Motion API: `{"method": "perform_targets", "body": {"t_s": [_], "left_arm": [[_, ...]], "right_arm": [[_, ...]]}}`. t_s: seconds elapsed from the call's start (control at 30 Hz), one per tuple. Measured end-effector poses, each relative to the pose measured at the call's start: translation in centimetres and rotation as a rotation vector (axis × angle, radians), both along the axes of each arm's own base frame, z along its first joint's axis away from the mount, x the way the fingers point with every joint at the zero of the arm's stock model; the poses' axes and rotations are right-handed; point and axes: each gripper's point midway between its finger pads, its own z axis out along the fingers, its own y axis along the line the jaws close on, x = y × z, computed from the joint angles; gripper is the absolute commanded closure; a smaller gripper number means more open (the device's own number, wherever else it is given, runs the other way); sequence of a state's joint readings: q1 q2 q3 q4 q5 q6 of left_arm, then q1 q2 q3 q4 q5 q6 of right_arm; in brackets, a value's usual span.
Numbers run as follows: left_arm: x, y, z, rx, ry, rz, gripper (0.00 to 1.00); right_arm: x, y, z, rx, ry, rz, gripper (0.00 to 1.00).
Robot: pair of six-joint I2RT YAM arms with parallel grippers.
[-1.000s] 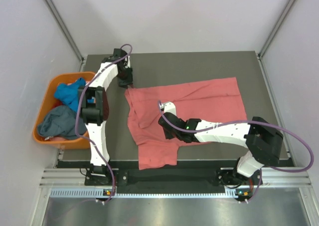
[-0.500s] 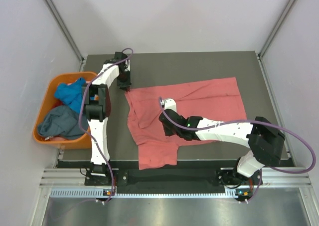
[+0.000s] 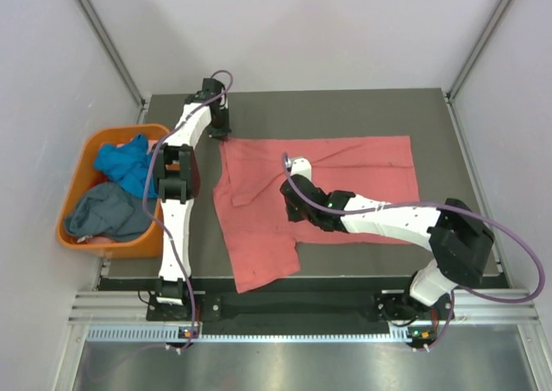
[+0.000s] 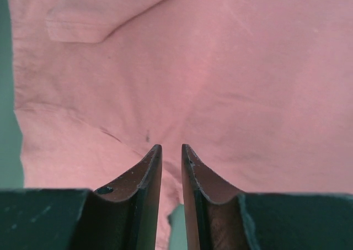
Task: Fold and stack the t-shirts
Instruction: Fold the tshirt
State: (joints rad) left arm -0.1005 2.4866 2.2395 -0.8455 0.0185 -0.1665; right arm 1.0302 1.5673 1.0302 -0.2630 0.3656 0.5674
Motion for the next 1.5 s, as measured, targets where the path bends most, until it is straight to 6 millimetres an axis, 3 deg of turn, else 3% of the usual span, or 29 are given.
{"method": "perform_targets", "body": {"t_s": [0.27,0.3,0.33,0.4,0.47,0.57,0.63,0.73,0.83,0.93,1.0,1.07,1.2,1.33,1.5], "left_arm": [[4.0,-0.4,0.4,-0.015,-0.125,0.014,0.99],[4.4,-0.4,0.4,-0.017,-0.140,0.016,0.94],[4.8,-0.4,0.5,-0.017,-0.152,0.017,0.81],[5.3,-0.5,0.8,-0.022,-0.173,0.024,0.70],[5.4,-0.5,1.0,-0.032,-0.177,0.044,0.63],[4.2,-0.8,1.5,-0.063,-0.157,0.064,0.62],[2.0,-1.2,2.4,-0.084,-0.116,0.080,0.62],[-2.9,-1.4,4.7,-0.075,-0.061,0.106,0.62],[-9.1,-3.2,8.1,-0.048,-0.037,0.076,0.62],[-15.8,-6.2,10.2,-0.029,-0.023,-0.004,0.62],[-21.3,-8.1,10.0,-0.017,0.010,-0.077,0.62],[-27.0,-8.9,8.4,-0.004,0.079,-0.134,0.60],[-35.2,-7.2,4.6,0.032,0.233,-0.118,0.59],[-39.5,-5.0,2.8,0.069,0.319,-0.020,0.58],[-40.6,-4.6,2.8,0.078,0.313,0.085,0.54]], "right_arm": [[2.9,-1.9,0.2,0.007,-0.012,-0.078,0.78],[3.2,-2.2,0.2,0.007,-0.012,-0.086,0.78],[3.3,-2.4,0.2,0.006,-0.012,-0.092,0.78],[3.7,-2.7,0.2,0.006,-0.012,-0.106,0.77],[3.9,-3.0,0.2,0.005,-0.011,-0.114,0.75],[3.9,-3.3,0.2,0.007,0.001,-0.129,0.74],[3.8,-3.9,0.3,0.012,0.019,-0.155,0.74],[3.7,-5.8,1.0,0.045,0.053,-0.239,0.73],[3.8,-9.4,1.8,0.103,0.092,-0.378,0.71],[3.7,-14.1,1.9,0.153,0.137,-0.552,0.70],[3.4,-17.6,1.5,0.178,0.168,-0.682,0.69],[2.8,-20.3,1.2,0.198,0.189,-0.777,0.66],[1.9,-24.5,1.4,0.223,0.192,-0.919,0.64],[2.2,-26.1,1.9,0.240,0.178,-0.969,0.64],[2.1,-26.1,1.6,0.238,0.195,-0.955,0.64]]}}
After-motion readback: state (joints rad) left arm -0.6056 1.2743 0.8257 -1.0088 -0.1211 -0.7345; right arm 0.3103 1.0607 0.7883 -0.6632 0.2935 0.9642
